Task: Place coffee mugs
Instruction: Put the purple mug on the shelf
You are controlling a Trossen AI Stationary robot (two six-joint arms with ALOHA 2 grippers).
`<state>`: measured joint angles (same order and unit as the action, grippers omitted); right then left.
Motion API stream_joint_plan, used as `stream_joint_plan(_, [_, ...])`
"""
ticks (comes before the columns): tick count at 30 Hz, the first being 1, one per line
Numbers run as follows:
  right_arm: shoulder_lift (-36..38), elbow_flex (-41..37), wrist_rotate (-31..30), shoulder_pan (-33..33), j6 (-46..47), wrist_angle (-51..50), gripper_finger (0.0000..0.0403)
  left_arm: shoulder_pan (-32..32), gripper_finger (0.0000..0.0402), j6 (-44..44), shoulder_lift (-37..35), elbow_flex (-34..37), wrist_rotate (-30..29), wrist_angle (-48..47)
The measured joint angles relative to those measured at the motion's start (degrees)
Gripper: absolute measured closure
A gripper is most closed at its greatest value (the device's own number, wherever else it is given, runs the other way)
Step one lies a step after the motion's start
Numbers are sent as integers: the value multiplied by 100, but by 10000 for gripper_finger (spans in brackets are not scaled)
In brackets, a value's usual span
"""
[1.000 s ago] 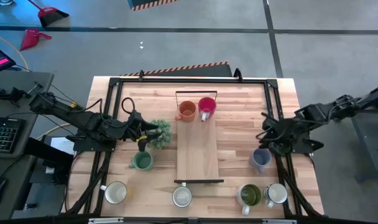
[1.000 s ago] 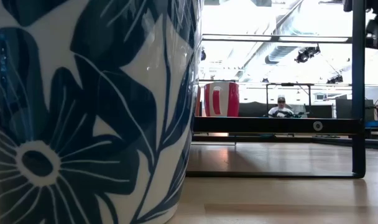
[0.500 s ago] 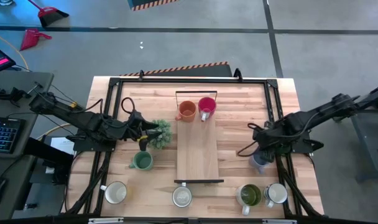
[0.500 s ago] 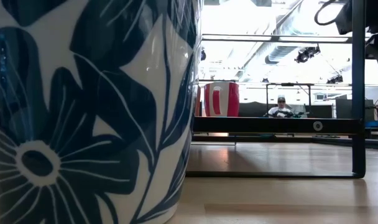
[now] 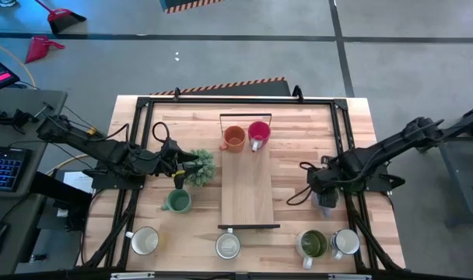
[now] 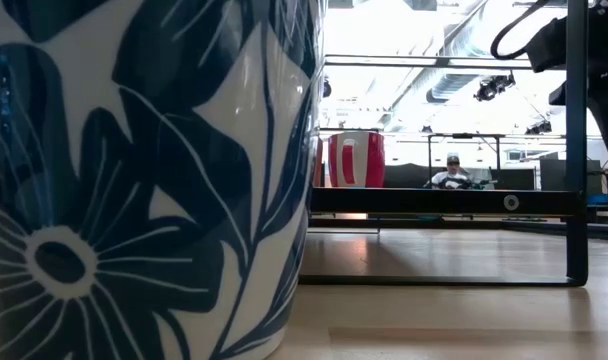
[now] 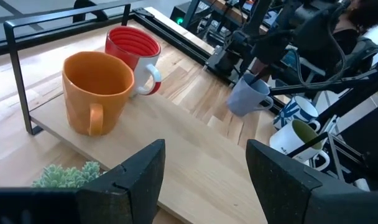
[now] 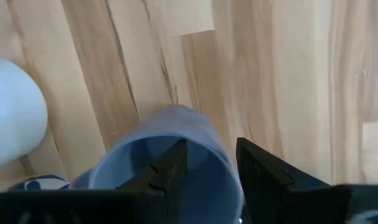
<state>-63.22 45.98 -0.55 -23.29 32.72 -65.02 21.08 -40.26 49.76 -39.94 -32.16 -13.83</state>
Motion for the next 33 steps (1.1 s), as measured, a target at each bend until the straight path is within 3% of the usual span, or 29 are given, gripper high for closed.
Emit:
stream_joint_plan(12, [-816, 2, -91, -524, 191, 550, 281, 0, 188, 144, 0, 0, 8, 1])
stream_joint_plan(22, [-1594, 2, -263, -483, 297, 1049, 285, 0, 188, 152, 0, 0, 172, -2])
stream_joint_plan(25, [-1730, 2, -333, -352, 457, 1050, 309, 0, 188, 243, 0, 0, 223, -3])
stream_joint_plan(30, [-1733, 10, -315, -139, 469, 1068, 391, 0, 188, 311, -2, 0, 269, -44])
stream_joint_plan(33, [-1608, 4, -446, -16, 551, 1055, 397, 0, 188, 386, -4, 0, 269, -120])
